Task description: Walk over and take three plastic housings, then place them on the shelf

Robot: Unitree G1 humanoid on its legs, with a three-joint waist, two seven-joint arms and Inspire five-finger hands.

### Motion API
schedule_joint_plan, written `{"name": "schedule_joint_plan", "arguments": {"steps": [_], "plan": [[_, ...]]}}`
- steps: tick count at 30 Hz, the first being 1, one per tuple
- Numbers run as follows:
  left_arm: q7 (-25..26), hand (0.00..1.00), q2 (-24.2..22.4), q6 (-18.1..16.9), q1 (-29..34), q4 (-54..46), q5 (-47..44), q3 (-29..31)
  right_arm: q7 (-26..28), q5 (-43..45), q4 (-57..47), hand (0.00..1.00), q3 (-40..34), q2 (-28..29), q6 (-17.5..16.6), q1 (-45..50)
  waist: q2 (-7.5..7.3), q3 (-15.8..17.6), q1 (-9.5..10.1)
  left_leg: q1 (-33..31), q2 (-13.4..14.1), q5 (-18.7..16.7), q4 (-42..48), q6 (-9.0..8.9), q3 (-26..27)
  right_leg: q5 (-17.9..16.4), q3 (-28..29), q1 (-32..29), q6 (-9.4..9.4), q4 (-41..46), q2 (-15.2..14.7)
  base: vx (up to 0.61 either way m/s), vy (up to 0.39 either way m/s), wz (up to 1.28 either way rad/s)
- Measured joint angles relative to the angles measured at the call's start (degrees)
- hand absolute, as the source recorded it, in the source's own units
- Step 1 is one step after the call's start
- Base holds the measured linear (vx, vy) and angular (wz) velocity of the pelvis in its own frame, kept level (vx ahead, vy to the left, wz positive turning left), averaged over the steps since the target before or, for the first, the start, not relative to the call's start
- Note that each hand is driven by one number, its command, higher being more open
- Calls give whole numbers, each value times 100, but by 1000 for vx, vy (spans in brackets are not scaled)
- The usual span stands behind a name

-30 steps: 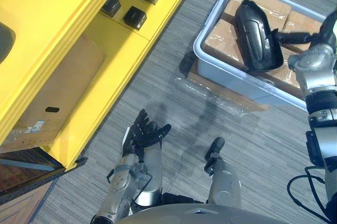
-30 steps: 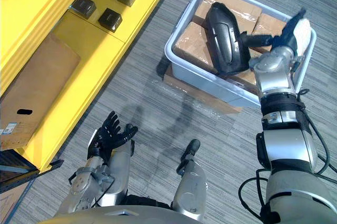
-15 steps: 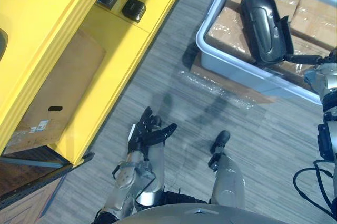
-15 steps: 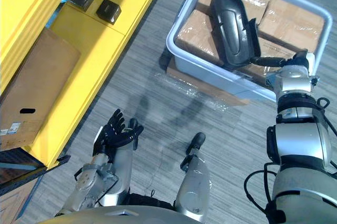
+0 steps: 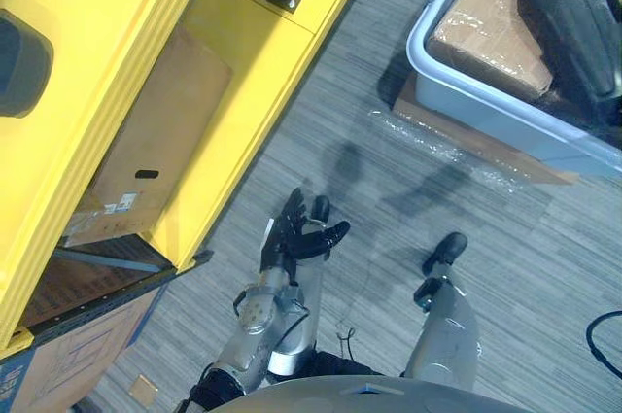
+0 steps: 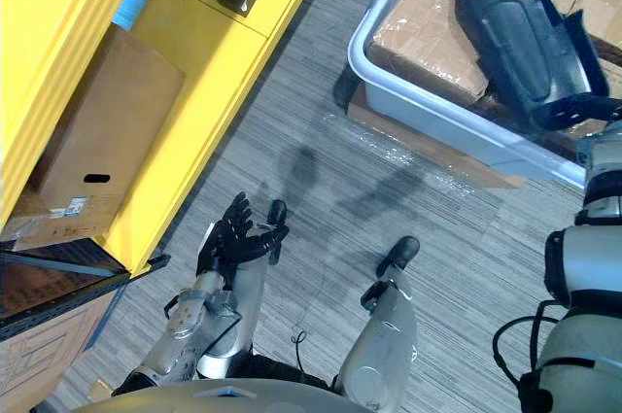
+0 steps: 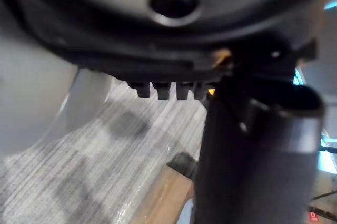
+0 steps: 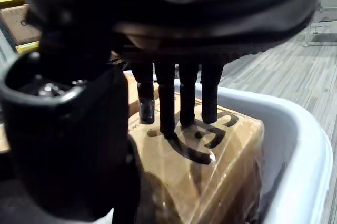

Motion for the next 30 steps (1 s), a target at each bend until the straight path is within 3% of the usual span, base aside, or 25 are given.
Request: {"name": "schedule_joint_plan", "arguments": {"steps": [5, 11, 20, 25, 30], "plan": [[-107, 100, -5, 1, 32, 18, -5, -133, 118, -130, 164, 0, 88, -152, -25, 20, 112, -79, -17, 30, 7, 128, -108, -56, -63, -3, -120, -1, -7, 23, 11, 86, -13, 5], [-203, 100, -2, 3, 126, -124, -1, -100, 443, -136, 218, 0, 100, -56, -238, 98, 115, -81, -24, 253, 63, 61, -83, -83, -74, -199, -145, 105, -91, 302, 2, 12, 3, -2], [-288, 100, 21, 1, 541, -397, -389, 317, 665, -192, 34, 0, 349, 398, -629, 136, 89, -64, -240, 534, 162, -41, -65, -81, -76, -205, -178, 449, -95, 188, 110, -21, 11, -2], [-368, 100, 46, -21, 558, -1031, -711, 932, 358, -394, -1252, 0, 350, 668, -827, 253, -157, 104, -383, 896, 226, 48, -264, -143, 13, -206, -123, 679, -98, 157, 156, 6, 0, -3], [-536, 100, 142, -20, 514, -2038, -907, 1344, -321, -815, -2487, 0, 309, 1133, -1171, 391, -437, 205, -565, 1479, 251, 157, -654, -180, 122, -214, -104, 1092, -108, 36, 178, 24, -15, -2]]}}
